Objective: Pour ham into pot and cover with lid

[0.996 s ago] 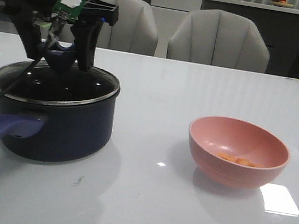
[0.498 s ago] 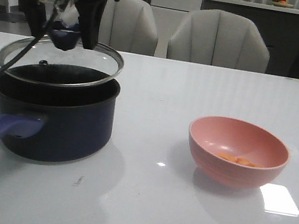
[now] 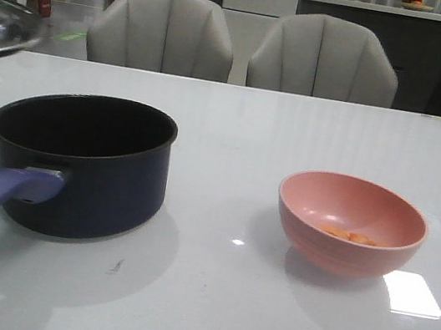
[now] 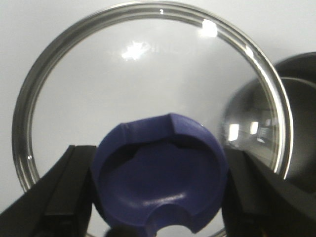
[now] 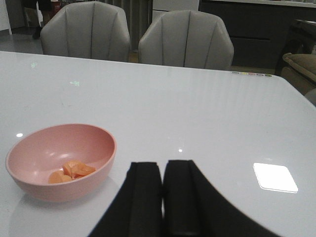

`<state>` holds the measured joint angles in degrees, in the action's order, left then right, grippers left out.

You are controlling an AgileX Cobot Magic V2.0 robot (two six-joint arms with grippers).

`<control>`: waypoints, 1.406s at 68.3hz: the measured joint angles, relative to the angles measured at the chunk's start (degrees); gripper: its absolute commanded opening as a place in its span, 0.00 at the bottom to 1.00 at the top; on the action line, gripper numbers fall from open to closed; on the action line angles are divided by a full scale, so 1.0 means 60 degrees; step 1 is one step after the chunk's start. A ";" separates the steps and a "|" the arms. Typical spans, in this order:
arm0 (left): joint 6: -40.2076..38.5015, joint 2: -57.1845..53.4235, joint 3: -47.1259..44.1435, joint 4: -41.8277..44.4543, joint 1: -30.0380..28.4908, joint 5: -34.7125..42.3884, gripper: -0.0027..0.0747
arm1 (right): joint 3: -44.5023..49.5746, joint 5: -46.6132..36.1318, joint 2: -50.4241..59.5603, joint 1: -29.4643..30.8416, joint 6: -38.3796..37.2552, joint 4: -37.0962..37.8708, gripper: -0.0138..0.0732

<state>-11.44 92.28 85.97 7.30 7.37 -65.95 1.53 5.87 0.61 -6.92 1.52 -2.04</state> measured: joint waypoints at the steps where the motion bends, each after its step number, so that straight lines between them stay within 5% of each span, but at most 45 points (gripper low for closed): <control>1: 0.0120 -0.0058 -0.0086 -0.0078 -0.0178 0.0033 0.46 | 0.0000 0.0000 0.0000 0.0000 0.0000 0.0000 0.35; 19: 0.1592 -0.0490 -0.2007 -0.1425 -0.2783 0.1447 0.46 | 0.0000 0.0000 0.0000 0.0000 0.0000 0.0000 0.35; 36: 0.2011 0.0002 -0.3586 -0.1994 -0.2775 0.2852 0.46 | 0.0000 0.0000 0.0000 0.0000 0.0000 0.0000 0.35; 68: 0.2058 0.1237 -0.3686 -0.1994 -0.2769 0.3187 0.48 | 0.0000 0.0000 0.0000 0.0000 0.0000 0.0000 0.35; 86: 0.2170 0.1424 -0.3686 -0.1956 -0.2769 0.3244 0.79 | 0.0000 0.0000 0.0000 0.0000 0.0000 0.0000 0.35; 96: 0.2181 0.1424 -0.3640 -0.1956 -0.2753 0.3202 0.82 | 0.0000 0.0000 0.0000 0.0000 0.0000 0.0000 0.35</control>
<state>1.64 100.83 64.13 -4.44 -9.15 -46.74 1.53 5.87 0.61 -6.92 1.52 -2.04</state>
